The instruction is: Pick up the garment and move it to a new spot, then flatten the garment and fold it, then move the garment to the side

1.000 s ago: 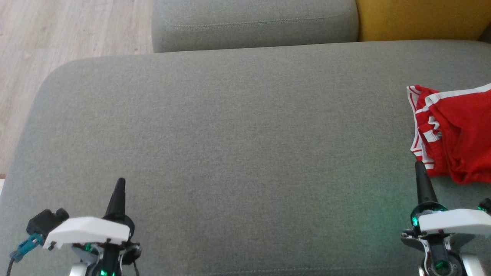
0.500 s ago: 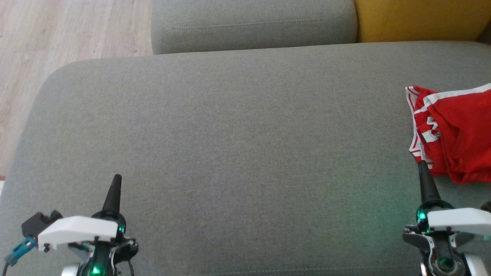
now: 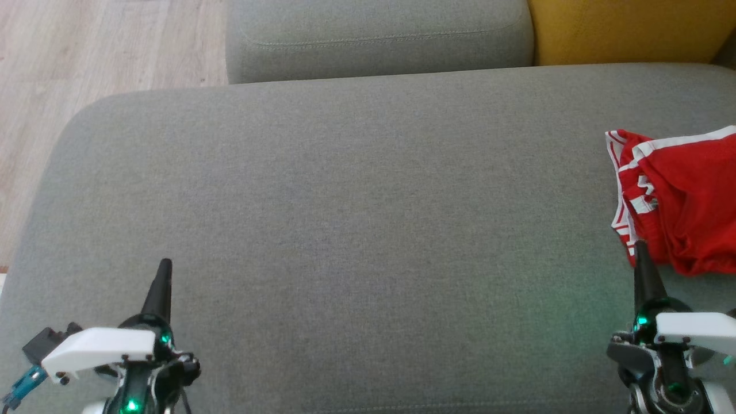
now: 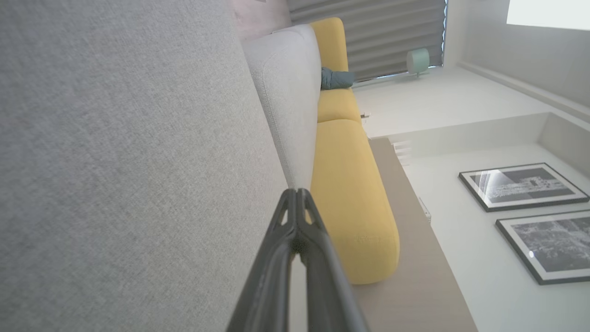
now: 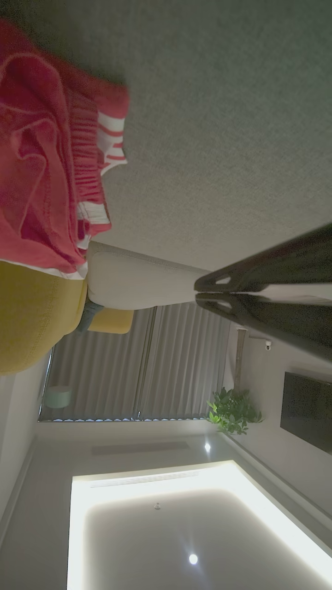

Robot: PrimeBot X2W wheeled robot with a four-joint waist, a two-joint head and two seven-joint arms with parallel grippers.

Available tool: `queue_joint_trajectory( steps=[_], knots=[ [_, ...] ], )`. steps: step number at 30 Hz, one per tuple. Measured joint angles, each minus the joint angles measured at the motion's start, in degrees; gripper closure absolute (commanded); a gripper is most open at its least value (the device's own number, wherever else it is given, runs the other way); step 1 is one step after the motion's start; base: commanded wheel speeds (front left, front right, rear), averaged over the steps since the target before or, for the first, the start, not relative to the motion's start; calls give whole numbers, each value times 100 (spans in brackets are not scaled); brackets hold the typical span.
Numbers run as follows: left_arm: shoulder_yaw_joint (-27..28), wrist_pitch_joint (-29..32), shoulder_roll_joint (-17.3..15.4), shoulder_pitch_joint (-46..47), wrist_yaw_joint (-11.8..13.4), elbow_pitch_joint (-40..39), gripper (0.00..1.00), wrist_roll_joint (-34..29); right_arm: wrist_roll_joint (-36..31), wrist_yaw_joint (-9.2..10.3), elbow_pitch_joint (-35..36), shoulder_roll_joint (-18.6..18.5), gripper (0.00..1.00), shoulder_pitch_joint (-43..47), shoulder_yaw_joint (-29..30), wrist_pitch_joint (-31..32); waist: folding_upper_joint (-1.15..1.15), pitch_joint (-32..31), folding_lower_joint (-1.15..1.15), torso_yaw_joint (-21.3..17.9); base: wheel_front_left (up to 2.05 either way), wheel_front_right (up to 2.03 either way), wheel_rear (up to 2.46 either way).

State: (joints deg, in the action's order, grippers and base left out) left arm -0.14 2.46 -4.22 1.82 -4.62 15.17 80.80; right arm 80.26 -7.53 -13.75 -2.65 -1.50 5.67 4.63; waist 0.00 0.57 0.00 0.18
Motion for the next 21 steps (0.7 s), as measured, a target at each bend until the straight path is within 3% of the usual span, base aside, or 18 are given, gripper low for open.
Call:
queue_joint_trajectory(
  steps=[21],
  knots=[
    [327,300,98,101,-246,34,100,1191,1244,0,-200,-2,100,-173,69,52,0,-40,0,-18,0,0,0]
  ],
)
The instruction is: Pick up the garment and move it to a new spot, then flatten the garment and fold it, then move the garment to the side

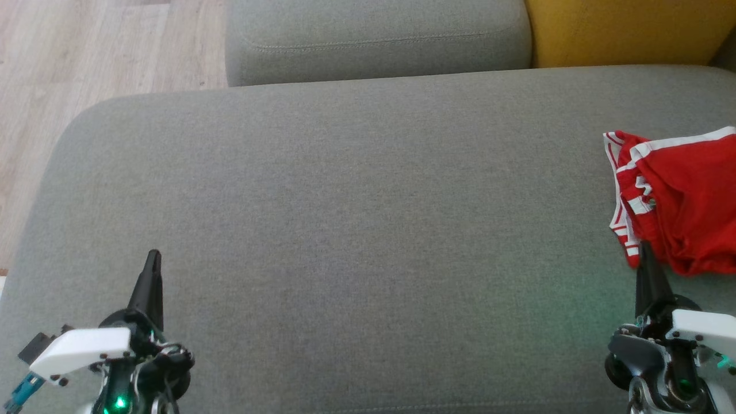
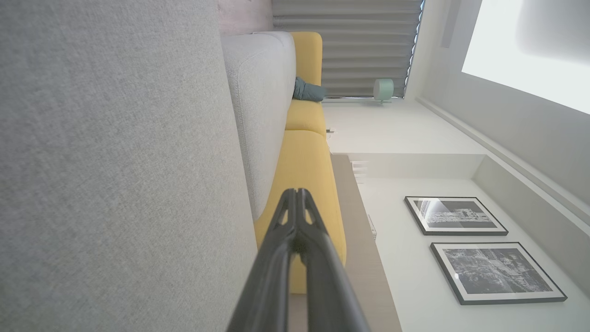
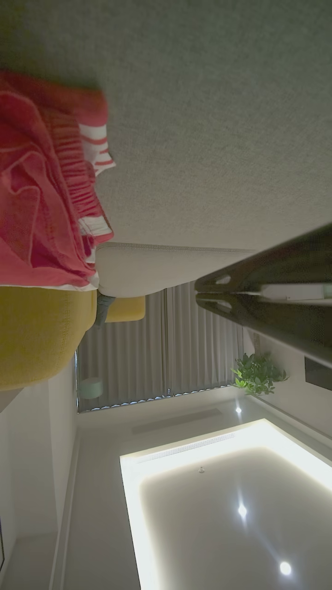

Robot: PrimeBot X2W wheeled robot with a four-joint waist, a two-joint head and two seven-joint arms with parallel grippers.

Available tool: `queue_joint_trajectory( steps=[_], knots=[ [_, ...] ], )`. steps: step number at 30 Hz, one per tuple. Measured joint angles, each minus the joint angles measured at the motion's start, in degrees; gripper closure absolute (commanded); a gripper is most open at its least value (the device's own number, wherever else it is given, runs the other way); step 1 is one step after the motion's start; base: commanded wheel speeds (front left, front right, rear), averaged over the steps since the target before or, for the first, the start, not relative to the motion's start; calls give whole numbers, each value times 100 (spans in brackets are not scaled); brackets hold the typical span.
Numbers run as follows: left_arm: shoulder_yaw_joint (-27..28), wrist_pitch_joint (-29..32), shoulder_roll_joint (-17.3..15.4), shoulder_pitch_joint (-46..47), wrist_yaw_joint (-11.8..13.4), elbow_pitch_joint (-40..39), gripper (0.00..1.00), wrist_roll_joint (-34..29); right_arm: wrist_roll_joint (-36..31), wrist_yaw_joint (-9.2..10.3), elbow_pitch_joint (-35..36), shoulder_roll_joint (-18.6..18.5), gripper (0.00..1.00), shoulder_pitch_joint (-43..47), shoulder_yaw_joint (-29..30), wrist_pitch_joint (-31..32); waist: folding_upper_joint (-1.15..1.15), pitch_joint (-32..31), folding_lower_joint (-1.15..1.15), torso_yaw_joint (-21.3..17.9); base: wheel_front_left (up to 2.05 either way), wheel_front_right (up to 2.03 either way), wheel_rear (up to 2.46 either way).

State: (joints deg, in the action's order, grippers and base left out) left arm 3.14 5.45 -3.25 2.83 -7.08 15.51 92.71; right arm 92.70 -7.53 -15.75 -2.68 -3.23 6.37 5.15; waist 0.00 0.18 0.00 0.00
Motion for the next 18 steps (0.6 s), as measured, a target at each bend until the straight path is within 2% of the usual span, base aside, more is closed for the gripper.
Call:
queue_joint_trajectory(
  steps=[18],
  knots=[
    [77,2,12,0,0,2,100,-1,0,0,-3,1,100,0,30,43,0,0,0,0,0,0,0]
  ],
)
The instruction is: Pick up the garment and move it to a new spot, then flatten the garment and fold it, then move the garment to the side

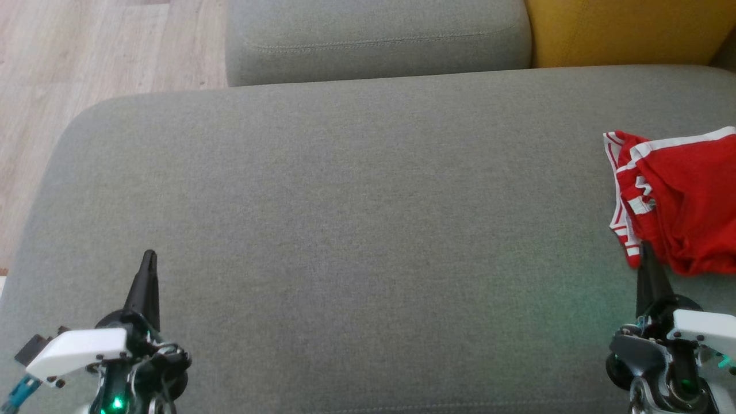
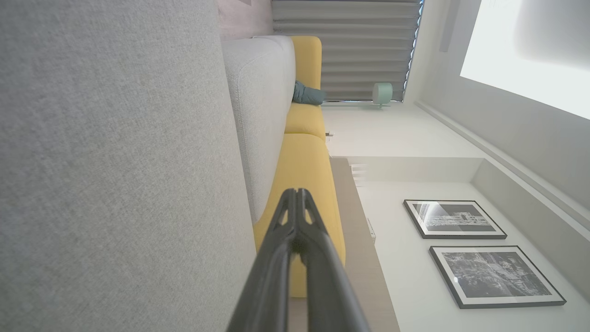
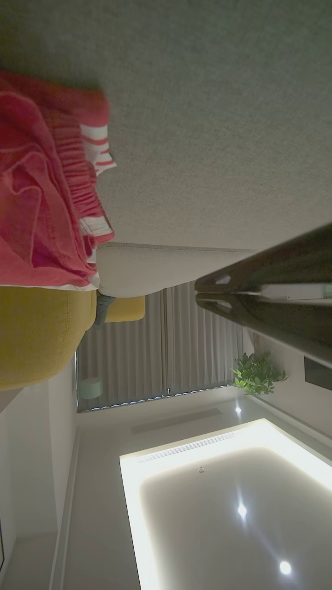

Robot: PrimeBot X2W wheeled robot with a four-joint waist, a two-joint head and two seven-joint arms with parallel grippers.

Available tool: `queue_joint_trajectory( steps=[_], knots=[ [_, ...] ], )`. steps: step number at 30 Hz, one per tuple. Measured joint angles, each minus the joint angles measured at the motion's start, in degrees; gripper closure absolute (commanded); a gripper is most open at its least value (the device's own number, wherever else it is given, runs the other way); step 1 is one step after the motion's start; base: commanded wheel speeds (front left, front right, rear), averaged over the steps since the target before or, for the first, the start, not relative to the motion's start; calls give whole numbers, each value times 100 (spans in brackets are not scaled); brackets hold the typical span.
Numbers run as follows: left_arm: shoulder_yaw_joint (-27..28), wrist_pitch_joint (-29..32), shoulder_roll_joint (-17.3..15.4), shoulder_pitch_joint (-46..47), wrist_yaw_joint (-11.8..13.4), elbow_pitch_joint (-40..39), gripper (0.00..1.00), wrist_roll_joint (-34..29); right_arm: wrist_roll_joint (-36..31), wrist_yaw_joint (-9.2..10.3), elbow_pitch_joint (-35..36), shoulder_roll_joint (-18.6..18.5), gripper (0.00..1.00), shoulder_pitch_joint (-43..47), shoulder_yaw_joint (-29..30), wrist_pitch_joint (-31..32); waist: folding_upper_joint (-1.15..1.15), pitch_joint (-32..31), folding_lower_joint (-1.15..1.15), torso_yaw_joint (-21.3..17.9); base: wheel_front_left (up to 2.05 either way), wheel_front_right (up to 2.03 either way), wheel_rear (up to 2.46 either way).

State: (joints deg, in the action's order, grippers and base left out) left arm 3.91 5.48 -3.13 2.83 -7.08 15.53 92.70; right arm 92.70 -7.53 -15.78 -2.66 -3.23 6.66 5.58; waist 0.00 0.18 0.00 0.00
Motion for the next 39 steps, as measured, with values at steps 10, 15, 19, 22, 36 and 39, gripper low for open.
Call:
queue_joint_trajectory(
  steps=[10,15,19,22,36,39],
  knots=[
    [13,5,9,0,0,0,100,0,0,0,0,0,100,0,12,7,0,0,0,0,0,0,0],
    [18,5,11,0,0,1,100,0,0,0,0,0,100,0,19,8,0,0,0,0,0,0,0],
    [21,5,12,0,0,1,100,0,0,0,0,0,100,0,29,8,0,0,0,0,0,0,0],
    [22,7,14,0,0,1,100,0,0,0,0,0,100,0,37,8,0,0,0,0,0,0,0],
    [32,47,24,0,0,1,100,-1,0,0,0,1,100,0,60,12,0,0,0,0,0,0,0],
    [34,47,27,1,0,1,100,-1,0,0,0,1,100,0,63,25,0,0,0,0,0,0,0]
  ],
)
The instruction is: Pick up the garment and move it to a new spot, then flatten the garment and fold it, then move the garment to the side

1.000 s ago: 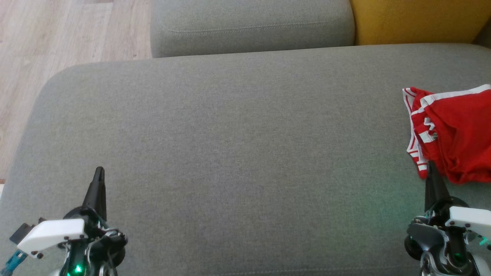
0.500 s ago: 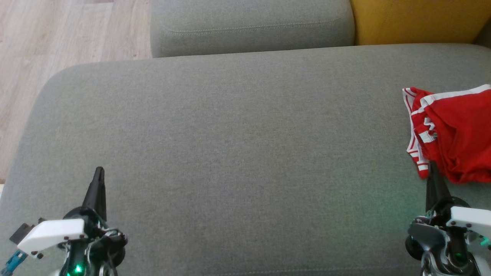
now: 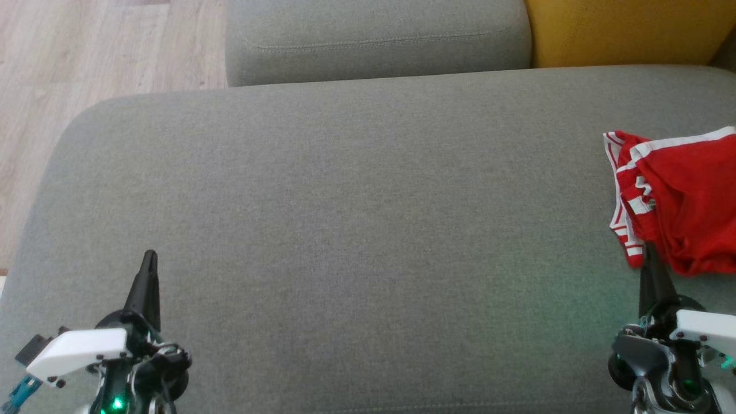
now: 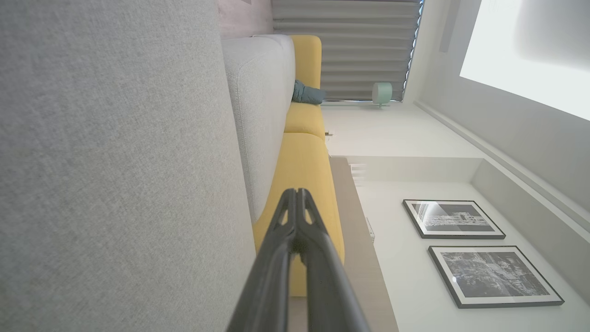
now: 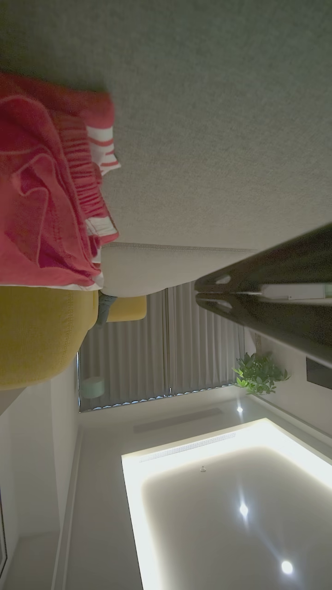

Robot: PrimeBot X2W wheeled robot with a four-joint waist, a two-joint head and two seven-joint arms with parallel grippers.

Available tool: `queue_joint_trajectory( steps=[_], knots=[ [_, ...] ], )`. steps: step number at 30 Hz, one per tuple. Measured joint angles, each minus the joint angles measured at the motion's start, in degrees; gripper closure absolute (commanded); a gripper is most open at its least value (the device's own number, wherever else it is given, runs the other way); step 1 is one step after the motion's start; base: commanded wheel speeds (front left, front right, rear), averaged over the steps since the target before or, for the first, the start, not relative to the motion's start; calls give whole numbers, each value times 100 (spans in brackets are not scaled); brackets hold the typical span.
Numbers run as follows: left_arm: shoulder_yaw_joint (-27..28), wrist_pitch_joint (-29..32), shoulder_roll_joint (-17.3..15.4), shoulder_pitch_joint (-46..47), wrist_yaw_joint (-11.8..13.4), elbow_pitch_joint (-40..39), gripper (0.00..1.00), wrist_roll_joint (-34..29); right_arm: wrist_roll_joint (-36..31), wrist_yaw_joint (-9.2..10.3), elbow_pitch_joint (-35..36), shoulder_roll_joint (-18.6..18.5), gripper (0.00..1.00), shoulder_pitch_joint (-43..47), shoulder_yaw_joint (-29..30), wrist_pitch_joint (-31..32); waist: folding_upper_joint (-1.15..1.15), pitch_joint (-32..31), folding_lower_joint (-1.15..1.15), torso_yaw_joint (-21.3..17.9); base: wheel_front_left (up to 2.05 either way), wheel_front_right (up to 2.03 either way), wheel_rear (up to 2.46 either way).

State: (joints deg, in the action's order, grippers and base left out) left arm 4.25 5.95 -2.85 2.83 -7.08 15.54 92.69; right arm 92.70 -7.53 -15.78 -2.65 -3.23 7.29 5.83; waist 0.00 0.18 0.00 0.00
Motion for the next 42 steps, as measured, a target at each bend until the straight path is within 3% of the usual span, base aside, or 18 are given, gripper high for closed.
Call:
queue_joint_trajectory(
  steps=[42],
  knots=[
    [12,1,12,0,0,18,100,-1,-2,0,-1,3,100,0,21,25,0,0,0,0,0,0,0]
  ],
)
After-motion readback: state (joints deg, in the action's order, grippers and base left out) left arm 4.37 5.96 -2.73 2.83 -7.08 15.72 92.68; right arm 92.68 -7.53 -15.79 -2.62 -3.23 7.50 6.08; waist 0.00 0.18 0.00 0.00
